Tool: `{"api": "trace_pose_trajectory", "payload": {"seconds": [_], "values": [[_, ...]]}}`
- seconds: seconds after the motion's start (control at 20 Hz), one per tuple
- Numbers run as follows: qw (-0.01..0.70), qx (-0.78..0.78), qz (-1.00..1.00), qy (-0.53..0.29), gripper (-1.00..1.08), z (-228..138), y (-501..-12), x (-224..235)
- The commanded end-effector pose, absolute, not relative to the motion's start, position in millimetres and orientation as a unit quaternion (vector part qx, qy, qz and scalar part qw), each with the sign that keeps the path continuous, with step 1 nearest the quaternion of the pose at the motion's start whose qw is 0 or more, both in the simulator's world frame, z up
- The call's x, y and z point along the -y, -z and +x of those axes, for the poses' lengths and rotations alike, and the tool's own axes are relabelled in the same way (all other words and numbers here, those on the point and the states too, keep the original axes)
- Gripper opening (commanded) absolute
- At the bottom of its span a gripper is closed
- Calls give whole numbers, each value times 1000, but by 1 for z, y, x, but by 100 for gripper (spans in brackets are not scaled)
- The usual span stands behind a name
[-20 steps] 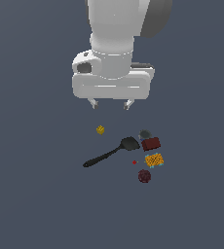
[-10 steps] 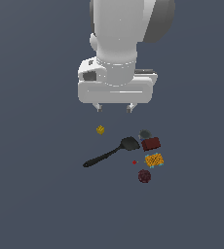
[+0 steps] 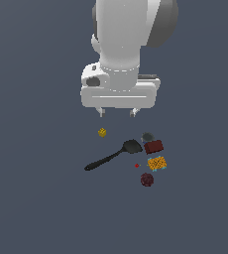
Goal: Pick up a designated object from a clutter of objects.
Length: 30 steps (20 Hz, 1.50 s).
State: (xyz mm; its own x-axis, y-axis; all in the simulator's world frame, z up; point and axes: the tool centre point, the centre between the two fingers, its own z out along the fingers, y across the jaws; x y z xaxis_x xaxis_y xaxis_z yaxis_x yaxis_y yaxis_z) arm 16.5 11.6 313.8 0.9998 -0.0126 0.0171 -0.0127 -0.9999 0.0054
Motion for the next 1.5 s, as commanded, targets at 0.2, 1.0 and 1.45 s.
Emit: {"api": "trace_pose_trajectory", "payload": {"seconds": [0.2, 1.0, 1.45], "values": [[-7, 49, 999, -5, 100, 22, -290, -15], [-25, 275, 961, 9, 100, 33, -173, -22], [-14, 405, 914, 8, 100, 28, -108, -16]]}}
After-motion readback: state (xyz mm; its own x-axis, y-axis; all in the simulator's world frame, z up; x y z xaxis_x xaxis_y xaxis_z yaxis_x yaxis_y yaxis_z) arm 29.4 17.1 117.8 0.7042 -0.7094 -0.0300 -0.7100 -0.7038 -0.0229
